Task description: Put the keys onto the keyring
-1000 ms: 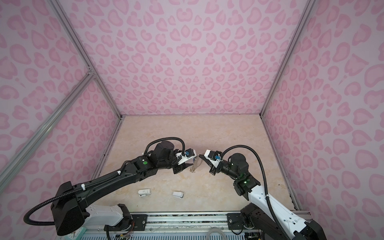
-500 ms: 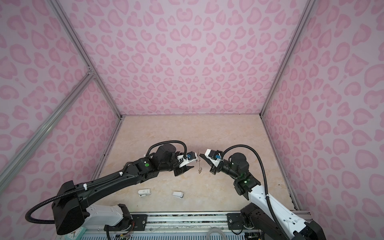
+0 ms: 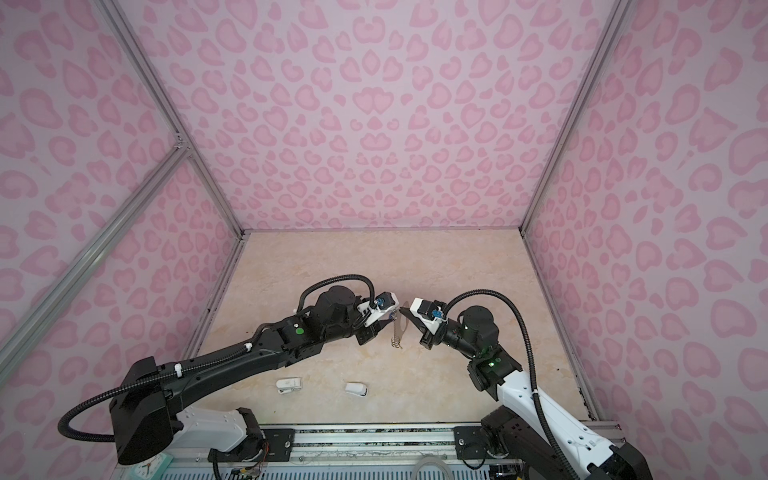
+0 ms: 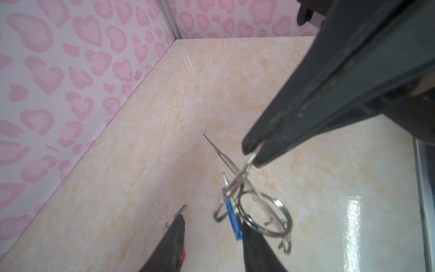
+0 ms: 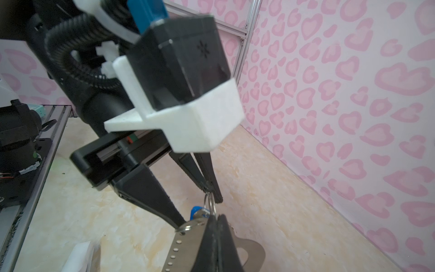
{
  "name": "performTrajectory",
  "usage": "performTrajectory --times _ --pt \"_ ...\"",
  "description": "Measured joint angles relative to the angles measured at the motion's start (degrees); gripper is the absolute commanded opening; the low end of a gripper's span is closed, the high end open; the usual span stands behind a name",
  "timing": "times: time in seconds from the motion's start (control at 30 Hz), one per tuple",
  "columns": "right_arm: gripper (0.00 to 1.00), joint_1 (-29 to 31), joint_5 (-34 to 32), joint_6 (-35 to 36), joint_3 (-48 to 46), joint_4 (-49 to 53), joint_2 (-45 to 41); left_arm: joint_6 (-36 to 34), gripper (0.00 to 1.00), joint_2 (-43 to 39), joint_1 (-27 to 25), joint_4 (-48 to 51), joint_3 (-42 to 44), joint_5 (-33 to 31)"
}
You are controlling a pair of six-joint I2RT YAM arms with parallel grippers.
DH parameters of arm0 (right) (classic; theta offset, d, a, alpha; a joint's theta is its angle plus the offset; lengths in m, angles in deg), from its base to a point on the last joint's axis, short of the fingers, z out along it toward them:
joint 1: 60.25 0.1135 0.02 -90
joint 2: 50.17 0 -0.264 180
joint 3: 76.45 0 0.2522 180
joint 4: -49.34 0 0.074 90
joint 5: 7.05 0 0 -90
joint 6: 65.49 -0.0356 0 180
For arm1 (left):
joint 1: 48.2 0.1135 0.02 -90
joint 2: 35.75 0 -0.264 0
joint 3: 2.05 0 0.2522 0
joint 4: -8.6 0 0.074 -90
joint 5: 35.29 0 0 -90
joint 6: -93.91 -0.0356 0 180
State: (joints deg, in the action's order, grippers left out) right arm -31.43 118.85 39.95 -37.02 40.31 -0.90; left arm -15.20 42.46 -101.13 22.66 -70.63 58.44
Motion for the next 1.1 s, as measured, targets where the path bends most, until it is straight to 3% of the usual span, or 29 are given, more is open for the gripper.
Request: performTrajectory --times 0.2,0.57,0.93,0.97,1.03,1.1 --pt "0.00 0.0 -1.4 -0.2 -0.2 -0.1 -0.1 1.0 0.39 0.3 -0.4 -1.5 0.0 1.0" --pt "0.00 0.0 -1.6 -1.8 -1.1 -2.8 -0.5 0.8 0.03 1.3 -0.4 -1.6 -0.2 1.2" --pt "0.00 0.0 -0.8 -3.4 -1.8 -5.7 -0.5 -2.1 0.03 1.6 0.4 3.7 -2.8 8.9" --pt "0.00 0.0 -0.6 -3.7 -1.9 -5.9 -0.5 -2.2 0.06 1.8 0.6 4.4 -3.3 9.8" --pt "0.00 0.0 0.0 -3.8 -2.0 -6.1 -0.5 -2.6 0.24 1.9 0.8 5.7 -3.8 11.0" --pt "0.00 0.0 0.1 -3.8 -2.2 -6.5 -0.7 -3.5 0.35 1.9 1.1 6.6 -4.2 12.0"
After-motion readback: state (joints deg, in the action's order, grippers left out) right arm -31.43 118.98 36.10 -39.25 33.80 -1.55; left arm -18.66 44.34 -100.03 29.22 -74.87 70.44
